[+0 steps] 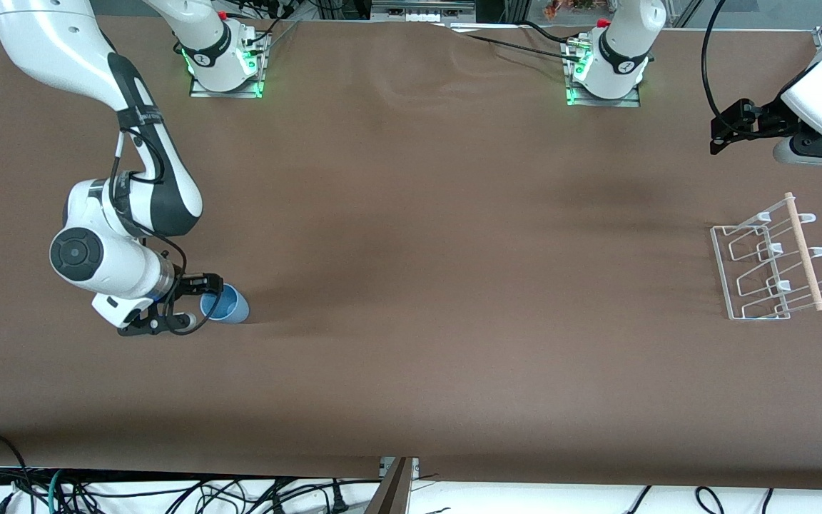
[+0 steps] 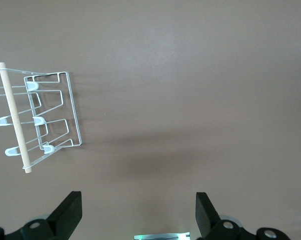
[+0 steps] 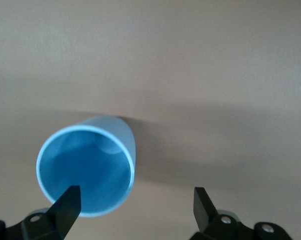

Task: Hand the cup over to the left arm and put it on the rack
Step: 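Reach the right gripper down to the blue cup and grasp it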

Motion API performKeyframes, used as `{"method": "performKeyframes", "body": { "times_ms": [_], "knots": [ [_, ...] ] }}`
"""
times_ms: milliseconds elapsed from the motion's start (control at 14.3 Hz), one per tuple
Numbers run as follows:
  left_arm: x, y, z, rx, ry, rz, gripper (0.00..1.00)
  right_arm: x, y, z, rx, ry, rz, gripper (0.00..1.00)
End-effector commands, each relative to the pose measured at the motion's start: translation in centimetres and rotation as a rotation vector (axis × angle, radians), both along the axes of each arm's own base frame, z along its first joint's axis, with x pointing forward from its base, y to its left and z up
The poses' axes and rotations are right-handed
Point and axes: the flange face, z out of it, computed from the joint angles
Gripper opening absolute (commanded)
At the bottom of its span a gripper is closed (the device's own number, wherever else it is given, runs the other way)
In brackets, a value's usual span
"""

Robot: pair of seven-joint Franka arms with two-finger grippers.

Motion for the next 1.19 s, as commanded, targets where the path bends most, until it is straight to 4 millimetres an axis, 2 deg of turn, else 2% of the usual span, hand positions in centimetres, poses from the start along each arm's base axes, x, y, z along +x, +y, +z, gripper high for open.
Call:
{"method": "performKeyframes", "body": {
  "times_ms": [0, 279, 349, 419, 628, 698, 767, 977, 1116],
  "knots": [
    [-0.5, 0.1, 0.5, -0.013, -0.004, -0.009, 1.0, 1.8, 0.2, -0.2, -0.001, -0.02, 0.007, 1.0],
    [-0.5, 0.1, 0.5, -0.013, -0.004, -0.009, 1.0, 2.2, 0.3, -1.9, -0.005, -0.005, 0.009, 0.99],
    [-0.5, 0.1, 0.5, -0.013, -0.004, -0.011, 1.0, 2.1, 0.5, -2.9, -0.006, 0.007, 0.01, 0.97],
    [-0.5, 0.1, 0.5, -0.013, -0.004, -0.011, 1.0, 2.0, 0.8, -3.8, -0.006, 0.013, 0.014, 0.77],
    [-0.5, 0.1, 0.5, -0.013, -0.004, -0.011, 1.0, 2.1, 0.9, -4.4, -0.002, 0.01, 0.022, 0.33],
    [-0.5, 0.0, 0.5, -0.013, -0.004, -0.012, 1.0, 2.1, 0.9, -4.5, 0.004, 0.012, 0.005, 0.04],
    [-0.5, 0.0, 0.5, -0.013, -0.004, -0.012, 1.0, 2.1, 1.0, -4.5, 0.006, 0.011, 0.002, 0.0],
    [-0.5, 0.1, 0.5, -0.013, -0.004, -0.012, 1.0, 2.1, 1.5, -4.4, 0.01, 0.009, -0.022, 0.0],
    [-0.5, 0.1, 0.4, -0.013, -0.001, -0.012, 1.0, 1.8, 3.1, -4.3, 0.006, 0.008, -0.074, 0.0]
  ]
}}
